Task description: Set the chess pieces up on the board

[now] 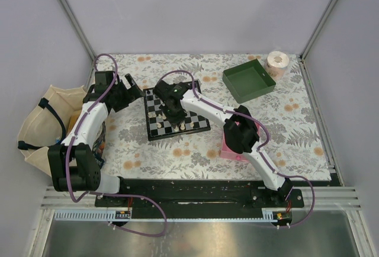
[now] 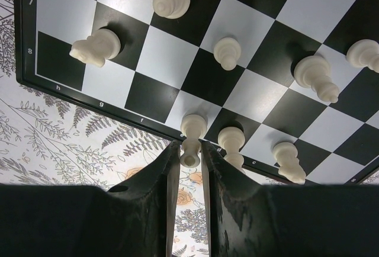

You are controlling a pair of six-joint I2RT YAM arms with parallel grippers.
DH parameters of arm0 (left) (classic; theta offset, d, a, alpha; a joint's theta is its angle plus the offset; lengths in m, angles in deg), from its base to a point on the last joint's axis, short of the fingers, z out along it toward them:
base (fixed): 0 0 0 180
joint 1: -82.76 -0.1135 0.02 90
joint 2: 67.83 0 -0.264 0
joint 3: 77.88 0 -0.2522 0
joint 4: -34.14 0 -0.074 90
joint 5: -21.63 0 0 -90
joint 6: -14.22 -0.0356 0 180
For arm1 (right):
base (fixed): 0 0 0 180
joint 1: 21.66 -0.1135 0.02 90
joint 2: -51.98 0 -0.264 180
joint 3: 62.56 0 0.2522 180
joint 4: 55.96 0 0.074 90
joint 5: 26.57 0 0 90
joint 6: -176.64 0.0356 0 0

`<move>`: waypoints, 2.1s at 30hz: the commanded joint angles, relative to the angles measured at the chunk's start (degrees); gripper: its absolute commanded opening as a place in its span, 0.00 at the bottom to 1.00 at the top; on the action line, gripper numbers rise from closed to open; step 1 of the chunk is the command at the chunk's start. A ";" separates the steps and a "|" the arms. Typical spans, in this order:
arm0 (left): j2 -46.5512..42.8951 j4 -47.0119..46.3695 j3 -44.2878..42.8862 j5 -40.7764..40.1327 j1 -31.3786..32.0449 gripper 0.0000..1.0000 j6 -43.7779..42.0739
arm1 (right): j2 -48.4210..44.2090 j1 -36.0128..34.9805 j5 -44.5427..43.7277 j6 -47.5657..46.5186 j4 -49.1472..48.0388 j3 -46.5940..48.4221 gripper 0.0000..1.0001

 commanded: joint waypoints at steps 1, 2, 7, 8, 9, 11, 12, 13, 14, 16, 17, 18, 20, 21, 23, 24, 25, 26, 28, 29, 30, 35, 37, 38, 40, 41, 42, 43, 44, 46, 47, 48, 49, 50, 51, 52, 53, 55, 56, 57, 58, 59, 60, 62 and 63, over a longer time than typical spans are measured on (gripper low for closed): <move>-0.23 -2.29 0.17 1.09 -0.31 0.99 0.61 | -2.60 -0.84 0.05 0.26 -0.13 2.03 0.30; -0.22 -2.20 0.17 1.09 -0.31 0.99 0.52 | -2.60 -0.75 0.05 0.44 -0.21 2.03 0.30; -0.31 -2.20 0.26 1.00 -0.31 0.99 0.61 | -2.16 -0.75 -0.65 0.79 -0.39 2.11 0.30; -0.23 -2.20 0.08 1.09 -0.31 0.99 0.61 | -2.16 -0.84 -0.65 0.79 -0.48 2.03 0.30; -0.22 -2.12 0.08 1.09 -0.22 0.99 0.61 | -2.16 -0.75 -0.74 0.97 -0.48 1.94 0.31; -0.14 -2.12 0.17 1.17 -0.22 0.99 0.61 | -2.25 -0.75 -1.18 1.23 -0.74 1.76 0.31; -0.14 -2.29 0.08 1.35 -0.31 0.99 0.61 | -2.25 -0.75 -1.18 1.40 -0.83 1.94 0.32; -0.14 -2.38 0.08 1.35 -0.22 0.99 0.61 | -2.34 -0.75 -1.27 1.32 -0.83 2.11 0.33; -0.14 -2.29 0.08 1.44 -0.31 0.99 0.70 | -2.42 -0.75 -1.44 1.49 -0.83 2.12 0.34; -0.14 -2.29 0.08 1.53 -0.31 0.99 0.70 | -2.51 -0.75 -1.62 1.49 -1.00 2.29 0.38; -0.22 -2.29 0.26 1.61 -0.22 0.99 0.61 | -2.60 -0.75 -1.62 1.49 -0.92 2.47 0.40; -0.22 -2.38 0.17 1.35 -0.22 0.99 0.61 | -2.60 -0.66 -1.71 1.49 -1.00 2.90 0.42; -0.40 -2.29 0.17 1.35 -0.22 0.99 0.61 | -3.04 -0.75 -1.71 1.32 -1.00 3.34 0.46; -0.31 -2.20 0.17 1.26 -0.31 0.99 0.52 | -3.47 -0.75 -1.79 1.06 -1.09 3.52 0.46; -0.40 -2.20 0.26 1.09 -0.22 0.99 0.52 | -4.79 -0.66 -2.23 0.62 -1.18 4.31 0.47; -0.31 -2.20 0.17 1.17 -0.22 0.99 0.52 | -5.67 -0.66 -2.67 0.35 -1.09 4.92 0.48; -0.40 -2.20 0.17 1.09 -0.31 0.99 0.52 | -6.37 -0.66 -3.46 0.26 -1.27 5.10 0.48; -0.31 -2.20 0.08 1.17 -0.31 0.99 0.61 | -7.34 -0.66 -3.99 -0.08 -1.62 5.19 0.50; -0.31 -2.20 -0.01 1.26 -0.22 0.99 0.52 | -9.18 -0.31 -7.93 -0.44 -1.62 4.49 0.53; -0.31 -2.12 -0.01 1.26 -0.31 0.99 0.52 | -10.32 0.04 -9.34 -0.44 -1.62 3.53 0.53; -0.31 -2.11 -0.01 1.18 -0.22 0.99 0.52 | -11.29 0.74 -10.57 0.17 -1.62 2.39 0.53; -0.23 -2.03 -0.09 1.44 -0.22 0.99 0.61 | -16.48 4.34 -11.46 7.54 -3.29 -7.01 0.54; -0.31 -2.12 -0.09 1.53 -0.22 0.99 0.61 | -18.41 5.40 -11.29 10.62 -5.56 -12.10 0.54; -0.31 -2.20 -0.09 1.44 -0.22 0.99 0.61 | -19.29 5.84 -11.46 12.72 -6.27 -14.04 0.53; -0.31 -2.20 -0.09 1.61 -0.31 0.99 0.52 | -20.79 6.72 -9.98 15.98 -8.72 -18.26 0.54; -0.31 -2.29 -0.09 1.70 -0.31 0.99 0.70 | -21.23 6.98 -9.88 17.56 -9.52 -20.01 0.54; -0.31 -2.38 -0.09 1.88 -0.31 0.99 0.61 | -21.32 7.33 -9.62 18.80 -9.88 -21.25 0.54; -0.31 -2.29 -0.09 1.96 -0.22 0.99 0.61 | -20.97 7.42 -9.36 19.33 -9.88 -21.70 0.54; -0.40 -2.29 -0.01 1.88 -0.31 0.99 0.52 | -20.53 7.60 -9.53 19.86 -9.62 -21.96 0.54; -0.49 -2.38 -0.01 1.88 -0.22 0.99 0.61 | -19.22 7.51 -9.19 21.00 -8.74 -21.44 0.54; -0.49 -2.38 -0.01 1.79 -0.31 0.99 0.61 | -18.69 7.51 -8.66 21.18 -8.30 -21.18 0.53; -0.40 -2.38 0.08 1.79 -0.22 0.99 0.61 | -18.16 7.51 -8.48 21.97 -8.21 -21.18 0.53; -0.40 -2.29 -0.09 1.88 -0.31 0.99 0.61 | -17.55 7.51 -8.04 22.41 -8.04 -21.26 0.53; -0.31 -2.29 -0.09 1.88 -0.31 0.99 0.61 | -17.37 7.60 -7.60 22.50 -7.95 -21.26 0.53; -0.40 -2.29 -0.01 2.05 -0.22 0.99 0.61 | -17.28 7.60 -7.68 23.20 -8.03 -21.52 0.53; -0.40 -2.29 -0.01 2.05 -0.22 0.99 0.61 | -17.19 7.60 -7.77 23.55 -8.30 -21.87 0.53; -0.40 -2.29 -0.01 2.05 -0.22 0.99 0.61 | -17.02 7.60 -7.68 23.73 -8.47 -21.97 0.54; -0.31 -2.38 -0.01 2.05 -0.31 0.99 0.52 | -16.66 7.60 -6.99 23.73 -8.39 -21.62 0.54; -0.31 -2.38 -0.01 2.23 -0.31 0.99 0.61 | -16.58 7.60 -6.98 23.82 -8.21 -21.44 0.54; -0.31 -2.38 -0.09 2.23 -0.31 0.99 0.70 | -16.49 7.60 -6.98 23.91 -8.21 -21.26 0.54; -0.31 -2.47 -0.09 2.32 -0.31 0.99 0.70 | -16.40 7.60 -6.55 23.91 -8.21 -21.26 0.54; -0.31 -2.47 -0.09 2.32 -0.31 0.99 0.61 | -16.22 7.60 -6.45 24.08 -8.04 -21.44 0.54; -0.31 -2.47 -0.01 2.32 -0.31 0.99 0.70 | -16.14 7.60 -6.45 24.26 -7.86 -21.70 0.54; -0.31 -2.47 -0.01 2.32 -0.31 0.99 0.61 | -15.70 7.60 -6.02 24.52 -7.86 -22.05 0.54; -0.49 -2.38 0.08 2.40 -0.22 0.99 0.70 | -15.35 7.51 -5.67 24.52 -7.95 -22.14 0.54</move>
